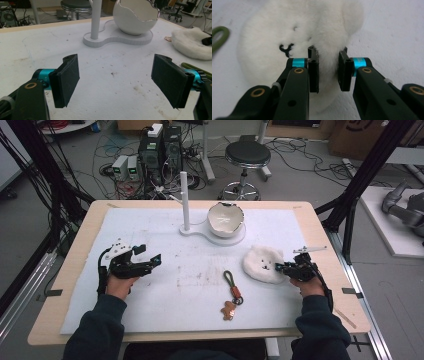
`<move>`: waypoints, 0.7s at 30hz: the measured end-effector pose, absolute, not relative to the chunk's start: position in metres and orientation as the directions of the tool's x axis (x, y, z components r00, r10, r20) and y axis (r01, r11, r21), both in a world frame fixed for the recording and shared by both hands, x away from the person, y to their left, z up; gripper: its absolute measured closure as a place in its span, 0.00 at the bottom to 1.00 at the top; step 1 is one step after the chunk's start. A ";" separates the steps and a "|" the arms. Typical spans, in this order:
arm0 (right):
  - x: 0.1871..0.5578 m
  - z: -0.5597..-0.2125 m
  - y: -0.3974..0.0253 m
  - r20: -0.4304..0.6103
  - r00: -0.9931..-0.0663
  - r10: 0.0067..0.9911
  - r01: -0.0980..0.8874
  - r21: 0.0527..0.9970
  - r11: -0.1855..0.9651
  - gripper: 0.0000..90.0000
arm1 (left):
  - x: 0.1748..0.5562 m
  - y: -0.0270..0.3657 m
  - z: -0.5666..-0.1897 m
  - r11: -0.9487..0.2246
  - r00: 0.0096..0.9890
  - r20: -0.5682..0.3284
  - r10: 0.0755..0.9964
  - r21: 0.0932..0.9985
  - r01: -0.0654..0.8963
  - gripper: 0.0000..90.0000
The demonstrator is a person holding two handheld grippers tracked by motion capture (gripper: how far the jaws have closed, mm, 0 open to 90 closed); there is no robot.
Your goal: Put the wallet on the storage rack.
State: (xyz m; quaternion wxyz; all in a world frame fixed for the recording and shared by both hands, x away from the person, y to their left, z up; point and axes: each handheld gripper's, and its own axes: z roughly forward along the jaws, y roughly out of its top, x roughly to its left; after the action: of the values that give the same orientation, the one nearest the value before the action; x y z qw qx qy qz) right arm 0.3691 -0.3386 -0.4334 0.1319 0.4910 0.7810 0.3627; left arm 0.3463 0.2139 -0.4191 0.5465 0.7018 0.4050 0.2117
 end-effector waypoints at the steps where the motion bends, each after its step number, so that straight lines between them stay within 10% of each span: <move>1: 0.368 -0.431 -0.339 0.145 -0.500 0.854 0.644 0.721 0.255 0.85 | 0.346 0.214 -0.419 -0.072 0.576 -0.145 0.805 0.939 0.337 0.25; 21: 0.350 -0.394 -0.283 0.150 -0.746 0.649 0.350 0.917 0.190 0.85 | 0.345 0.155 -0.411 -0.021 0.746 -0.263 0.611 0.937 0.348 0.25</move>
State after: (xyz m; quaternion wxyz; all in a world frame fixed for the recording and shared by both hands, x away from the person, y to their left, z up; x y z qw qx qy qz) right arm 0.3502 -0.2828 -0.3945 0.1375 0.3291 0.7590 0.5447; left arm 0.3449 0.1550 -0.4106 0.6118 0.7063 0.3395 0.1076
